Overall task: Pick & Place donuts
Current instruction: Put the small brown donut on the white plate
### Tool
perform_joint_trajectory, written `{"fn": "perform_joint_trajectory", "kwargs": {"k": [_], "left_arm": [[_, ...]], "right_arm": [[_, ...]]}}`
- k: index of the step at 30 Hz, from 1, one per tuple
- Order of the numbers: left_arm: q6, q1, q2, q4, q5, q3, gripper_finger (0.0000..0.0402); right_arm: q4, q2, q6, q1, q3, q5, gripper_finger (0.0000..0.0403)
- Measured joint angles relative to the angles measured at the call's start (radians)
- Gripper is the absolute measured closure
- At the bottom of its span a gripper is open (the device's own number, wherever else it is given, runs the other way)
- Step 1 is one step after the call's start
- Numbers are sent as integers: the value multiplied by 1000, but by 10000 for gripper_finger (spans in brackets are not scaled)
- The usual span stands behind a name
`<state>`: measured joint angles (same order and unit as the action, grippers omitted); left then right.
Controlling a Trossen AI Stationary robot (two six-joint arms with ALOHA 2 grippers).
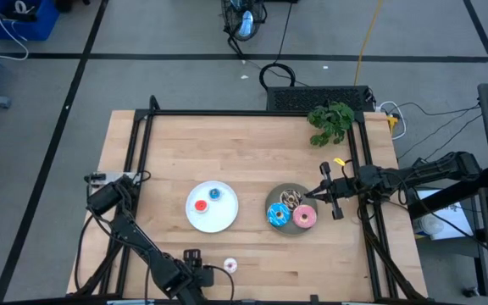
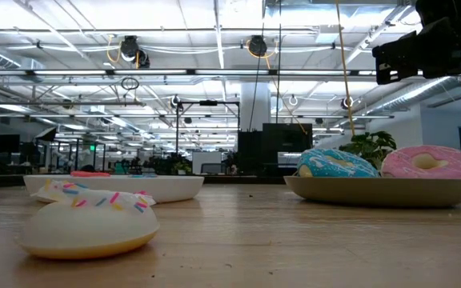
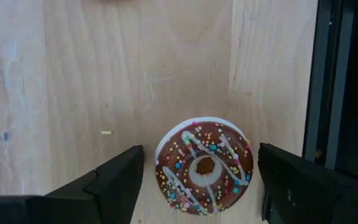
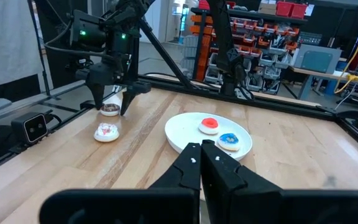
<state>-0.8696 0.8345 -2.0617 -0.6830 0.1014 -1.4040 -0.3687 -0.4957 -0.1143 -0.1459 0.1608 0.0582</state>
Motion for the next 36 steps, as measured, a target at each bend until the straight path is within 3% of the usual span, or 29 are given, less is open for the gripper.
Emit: {"fn": "perform_joint_trajectory", "kwargs": {"k": [3,12,19,30,36], "left_arm": [[1,0,0,-4,-4,1,112],[12,-9,-2,-14,-5,2,230],[18,-28,-8,-105,-65,-58,294],[21,-76,67,-313,-52,-183,299],[39,-105,127,-366,6,-225,298]], "right_arm": [[0,0,0,0,0,0,403],[0,0,-2,0,0,0,403],[1,0,-2,0,0,-1,403],[6,0,-2,0,0,-1,403],[5,0,-2,0,0,-1,403]]}}
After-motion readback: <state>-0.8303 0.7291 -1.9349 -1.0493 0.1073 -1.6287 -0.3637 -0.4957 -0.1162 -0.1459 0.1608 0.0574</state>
